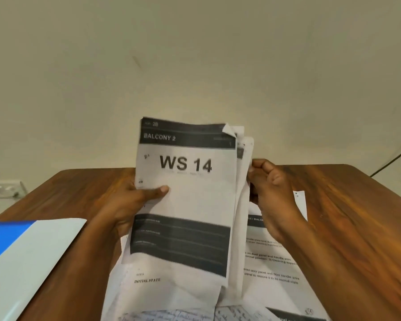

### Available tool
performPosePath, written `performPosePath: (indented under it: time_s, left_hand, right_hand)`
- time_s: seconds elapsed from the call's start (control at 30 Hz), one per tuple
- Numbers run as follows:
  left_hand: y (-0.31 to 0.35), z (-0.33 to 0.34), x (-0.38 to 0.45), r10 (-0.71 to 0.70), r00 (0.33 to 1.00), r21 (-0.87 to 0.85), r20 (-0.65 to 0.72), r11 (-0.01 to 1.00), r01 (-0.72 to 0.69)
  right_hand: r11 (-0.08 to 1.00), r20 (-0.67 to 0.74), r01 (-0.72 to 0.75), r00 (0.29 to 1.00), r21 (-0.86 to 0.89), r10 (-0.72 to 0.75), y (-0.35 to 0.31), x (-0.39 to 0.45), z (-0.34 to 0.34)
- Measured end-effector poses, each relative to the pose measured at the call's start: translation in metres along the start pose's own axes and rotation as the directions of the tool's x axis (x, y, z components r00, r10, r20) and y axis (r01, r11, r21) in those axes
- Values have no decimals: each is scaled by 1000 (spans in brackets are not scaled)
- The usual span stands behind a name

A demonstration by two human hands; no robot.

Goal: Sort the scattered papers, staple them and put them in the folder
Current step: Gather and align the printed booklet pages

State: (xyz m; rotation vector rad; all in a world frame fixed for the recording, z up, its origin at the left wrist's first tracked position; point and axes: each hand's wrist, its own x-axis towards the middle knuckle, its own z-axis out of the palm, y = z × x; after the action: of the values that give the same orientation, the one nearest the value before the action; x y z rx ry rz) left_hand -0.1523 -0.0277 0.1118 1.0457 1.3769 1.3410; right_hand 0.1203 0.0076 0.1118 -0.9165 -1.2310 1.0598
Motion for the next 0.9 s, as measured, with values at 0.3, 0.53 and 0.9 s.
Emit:
performPosePath:
  time_s: [0.3,0.53,0.9]
  left_hand:
    - [11,54,-10,349,913,2,-212,934,-357]
    - [13,94,-38,592,744,84,-310,796,-599]
    - [-22,116,-28,478,869,283,-132,858,-429]
  right_hand:
    - [960,91,265,962,-93,-257,-21,-8,8]
    - [953,-34,302,953,-2,-302,-20,-14,0]
    - [953,-155,95,977,-287,-144,-24,8,-30]
